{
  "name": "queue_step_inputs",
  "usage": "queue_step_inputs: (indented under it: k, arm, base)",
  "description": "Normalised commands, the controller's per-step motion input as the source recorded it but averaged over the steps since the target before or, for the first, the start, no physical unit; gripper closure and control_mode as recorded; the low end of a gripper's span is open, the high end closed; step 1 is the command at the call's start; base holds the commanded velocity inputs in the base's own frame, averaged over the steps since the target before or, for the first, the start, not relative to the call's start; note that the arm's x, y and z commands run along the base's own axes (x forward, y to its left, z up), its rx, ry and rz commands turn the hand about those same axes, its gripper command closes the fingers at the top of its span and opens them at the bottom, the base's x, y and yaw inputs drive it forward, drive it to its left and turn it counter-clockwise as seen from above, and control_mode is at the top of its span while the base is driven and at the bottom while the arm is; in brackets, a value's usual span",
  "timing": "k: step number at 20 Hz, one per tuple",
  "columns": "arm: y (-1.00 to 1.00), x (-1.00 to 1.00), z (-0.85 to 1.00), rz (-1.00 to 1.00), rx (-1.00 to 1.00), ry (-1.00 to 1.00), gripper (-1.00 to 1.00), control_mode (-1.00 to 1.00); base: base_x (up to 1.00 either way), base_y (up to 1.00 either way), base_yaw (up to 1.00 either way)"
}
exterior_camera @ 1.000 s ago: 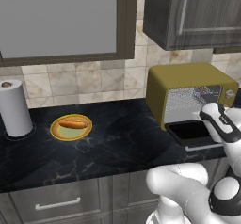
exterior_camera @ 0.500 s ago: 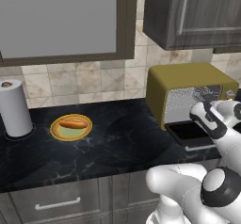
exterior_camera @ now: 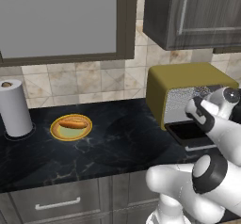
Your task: Open the toaster oven door. Place the hotdog bun on the bottom rack in the toaster oven and place the chicken drumstick on the top rack.
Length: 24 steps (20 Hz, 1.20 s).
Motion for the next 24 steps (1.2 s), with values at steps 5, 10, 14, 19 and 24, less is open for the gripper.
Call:
queue_step_inputs:
  k: [5,10,14,19,24]
  arm:
    - [0.02,0.00,-0.09,0.00,-0.15,0.07,-1.00,-1.00]
    - [0.01,0.01,-0.29,0.04,-0.08,0.04,-1.00,-1.00]
    - [0.00,0.03,-0.23,0.11,-0.02,0.01,-1.00,-1.00]
    - [0.00,0.02,0.06,0.03,0.00,0.00,-1.00,-1.00]
    - [0.00,0.09,0.00,0.00,0.00,0.00,-1.00,-1.00]
  base:
    - [0.00,0.00,0.00]
    - [0.00,0.00,0.00]
    - [0.00,0.00,0.00]
    - [0.00,0.00,0.00]
    - [0.00,0.00,0.00]
